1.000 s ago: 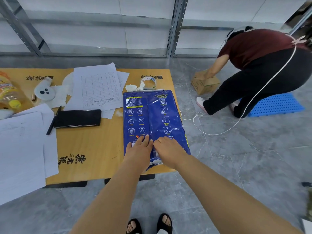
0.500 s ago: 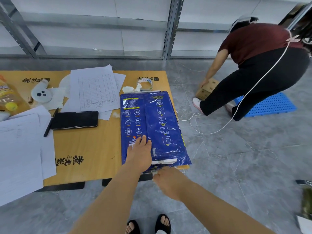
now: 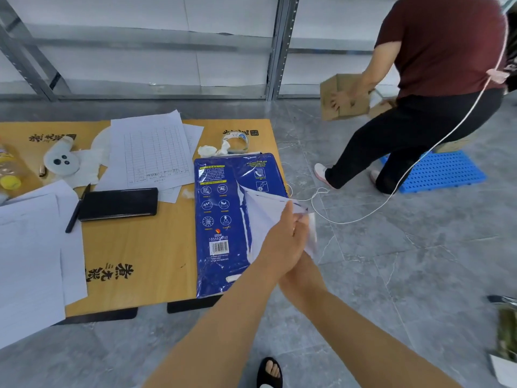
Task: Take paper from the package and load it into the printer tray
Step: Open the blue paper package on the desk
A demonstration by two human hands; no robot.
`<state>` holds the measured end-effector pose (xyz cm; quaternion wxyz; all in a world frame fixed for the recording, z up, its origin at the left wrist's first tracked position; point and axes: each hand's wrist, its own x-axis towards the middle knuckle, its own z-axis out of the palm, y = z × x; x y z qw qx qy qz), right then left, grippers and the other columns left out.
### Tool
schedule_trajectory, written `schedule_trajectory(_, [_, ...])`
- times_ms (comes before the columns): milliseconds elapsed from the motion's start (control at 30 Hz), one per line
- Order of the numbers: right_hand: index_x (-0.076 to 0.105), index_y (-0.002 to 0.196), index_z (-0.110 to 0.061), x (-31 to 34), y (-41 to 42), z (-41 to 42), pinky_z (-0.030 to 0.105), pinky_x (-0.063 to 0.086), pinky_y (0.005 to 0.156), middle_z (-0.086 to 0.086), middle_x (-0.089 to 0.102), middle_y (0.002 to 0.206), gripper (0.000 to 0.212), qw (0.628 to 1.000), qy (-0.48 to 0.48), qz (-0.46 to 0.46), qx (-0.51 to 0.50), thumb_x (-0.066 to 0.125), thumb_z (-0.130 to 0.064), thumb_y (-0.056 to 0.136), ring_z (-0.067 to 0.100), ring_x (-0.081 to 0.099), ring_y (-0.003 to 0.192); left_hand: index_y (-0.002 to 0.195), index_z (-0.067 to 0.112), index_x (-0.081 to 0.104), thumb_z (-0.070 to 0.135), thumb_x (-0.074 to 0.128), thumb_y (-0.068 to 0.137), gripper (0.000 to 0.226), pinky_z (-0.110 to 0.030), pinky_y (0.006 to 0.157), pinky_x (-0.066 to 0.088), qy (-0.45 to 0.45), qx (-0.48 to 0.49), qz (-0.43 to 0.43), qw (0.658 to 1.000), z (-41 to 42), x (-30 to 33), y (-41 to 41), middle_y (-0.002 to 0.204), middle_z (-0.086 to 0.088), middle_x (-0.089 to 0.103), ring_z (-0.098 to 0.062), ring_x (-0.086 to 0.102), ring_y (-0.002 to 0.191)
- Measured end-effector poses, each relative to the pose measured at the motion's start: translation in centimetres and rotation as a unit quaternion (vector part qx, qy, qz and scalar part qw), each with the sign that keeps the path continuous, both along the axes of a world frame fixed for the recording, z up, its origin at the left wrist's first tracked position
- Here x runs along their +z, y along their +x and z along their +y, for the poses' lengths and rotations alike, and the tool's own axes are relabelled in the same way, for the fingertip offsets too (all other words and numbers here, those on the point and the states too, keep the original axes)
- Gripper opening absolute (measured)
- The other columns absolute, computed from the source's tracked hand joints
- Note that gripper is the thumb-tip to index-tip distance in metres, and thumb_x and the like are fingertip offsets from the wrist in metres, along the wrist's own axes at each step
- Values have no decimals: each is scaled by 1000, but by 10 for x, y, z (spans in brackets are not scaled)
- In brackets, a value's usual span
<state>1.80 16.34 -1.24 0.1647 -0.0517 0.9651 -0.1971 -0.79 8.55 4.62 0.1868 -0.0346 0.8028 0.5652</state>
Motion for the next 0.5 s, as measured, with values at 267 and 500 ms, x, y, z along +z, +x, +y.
schedule_trajectory(267, [20,148,-5,-5,-16,29,31,18,118,6,7,161,57,989,115,-21,92,36,-1,93,18,7,149,115,11,59,20,43,97,26,-41,86,44,-500,-320,143,792,-53,-61,20,115,-8,55,-28,54,107])
schedule_trajectory(500, [29,144,-6,-10,-21,33,31,24,116,5,13,159,52,992,97,-25,81,38,-1,93,17,13,147,113,14,65,52,23,99,59,-45,99,30,-570,-343,207,718,-88,-20,10,108,-6,64,-26,52,106])
